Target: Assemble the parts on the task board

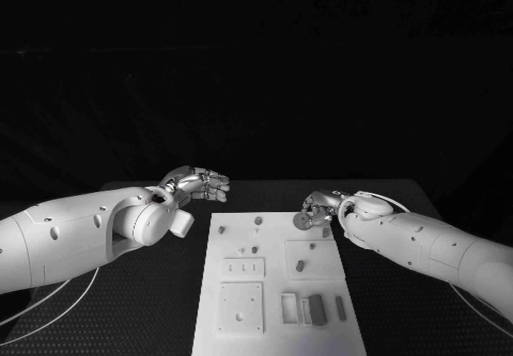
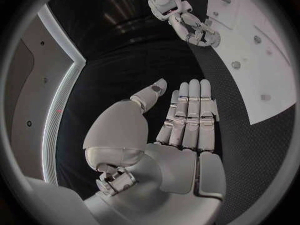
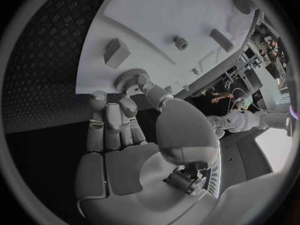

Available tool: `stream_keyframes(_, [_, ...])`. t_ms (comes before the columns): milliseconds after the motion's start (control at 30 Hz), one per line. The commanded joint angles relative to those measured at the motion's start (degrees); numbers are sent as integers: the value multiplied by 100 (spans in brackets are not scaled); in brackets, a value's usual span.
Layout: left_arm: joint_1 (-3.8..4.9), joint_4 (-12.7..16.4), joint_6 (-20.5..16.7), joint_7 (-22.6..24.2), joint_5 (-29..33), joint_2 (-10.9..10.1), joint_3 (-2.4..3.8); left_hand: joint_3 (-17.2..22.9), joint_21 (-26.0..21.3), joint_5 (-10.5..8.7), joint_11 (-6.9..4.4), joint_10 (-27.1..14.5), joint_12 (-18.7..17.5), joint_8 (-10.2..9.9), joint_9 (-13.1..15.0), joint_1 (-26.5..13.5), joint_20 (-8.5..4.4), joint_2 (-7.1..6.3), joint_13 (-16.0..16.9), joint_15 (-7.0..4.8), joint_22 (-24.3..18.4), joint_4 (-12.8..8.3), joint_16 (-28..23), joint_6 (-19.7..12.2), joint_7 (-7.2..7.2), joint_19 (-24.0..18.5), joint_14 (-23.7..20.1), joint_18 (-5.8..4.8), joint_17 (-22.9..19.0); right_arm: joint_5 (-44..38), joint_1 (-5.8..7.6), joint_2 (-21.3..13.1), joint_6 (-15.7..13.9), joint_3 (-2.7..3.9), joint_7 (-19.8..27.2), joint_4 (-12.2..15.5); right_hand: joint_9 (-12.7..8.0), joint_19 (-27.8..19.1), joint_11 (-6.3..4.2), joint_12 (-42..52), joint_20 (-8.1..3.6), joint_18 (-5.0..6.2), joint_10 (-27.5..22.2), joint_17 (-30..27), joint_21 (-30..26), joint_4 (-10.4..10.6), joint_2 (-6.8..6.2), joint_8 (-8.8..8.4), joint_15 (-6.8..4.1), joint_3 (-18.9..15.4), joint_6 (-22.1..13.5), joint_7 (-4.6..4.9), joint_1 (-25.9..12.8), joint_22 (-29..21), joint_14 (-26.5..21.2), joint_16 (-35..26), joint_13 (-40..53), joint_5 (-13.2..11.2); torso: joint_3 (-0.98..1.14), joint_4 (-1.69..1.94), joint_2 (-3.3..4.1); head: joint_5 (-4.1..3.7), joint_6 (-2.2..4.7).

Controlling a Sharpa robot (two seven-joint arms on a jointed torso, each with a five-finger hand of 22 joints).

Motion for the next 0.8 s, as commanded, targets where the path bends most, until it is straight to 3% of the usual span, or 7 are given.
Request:
stream_keyframes(33, [16, 29, 76, 62, -37, -2, 11, -5, -29, 6, 25, 16, -33, -34, 5, -22, -19, -11, 6, 29, 9, 25, -39, -30, 12, -23, 13, -46, 9, -103, -39, 23, 128, -23, 36, 1, -11, -34, 118, 34, -25, 119, -221, -13, 27, -31, 11, 20, -4, 0, 149, 97, -28, 94, -34, 30, -8, 0, 1, -8, 1, 7, -15])
stream_keyframes(300, [20, 27, 79, 57, -43, 1, 13, -6, -31, 6, 26, 15, -36, -35, 5, -21, -19, -14, 6, 30, 10, 24, -43, -31, 13, -24, 13, -46, 13, -106, -39, 43, 162, -26, 30, -1, -28, -43, 129, 49, -19, 119, -240, -76, 23, -11, -41, -3, 5, -18, 114, 109, -75, 89, -80, 33, -48, 0, 1, 0, -4, 9, -32])
stream_keyframes(533, [28, 36, 79, 57, -45, -1, 14, -7, -33, 6, 26, 14, -39, -37, 6, -22, -18, -16, 7, 30, 11, 24, -47, -33, 13, -25, 12, -46, 16, -106, -40, 88, 245, -43, 22, -25, -89, -83, 196, 67, 0, 119, -341, -244, -9, 28, -177, -108, 66, -27, -70, 180, -167, 75, -237, 35, -149, 0, 3, -4, -3, 16, -38])
stream_keyframes(800, [35, 39, 72, 56, -48, -8, 15, -7, -34, 6, 27, 15, -42, -38, 6, -21, -18, -17, 8, 31, 12, 24, -52, -35, 14, -25, 13, -46, 20, -106, -41, 88, 283, -51, 23, -20, -85, -87, 199, 86, 4, 119, -360, -259, -12, 36, -151, -90, 74, -9, -45, 180, -166, 75, -252, 49, -175, 0, 5, -7, -3, 24, -52])
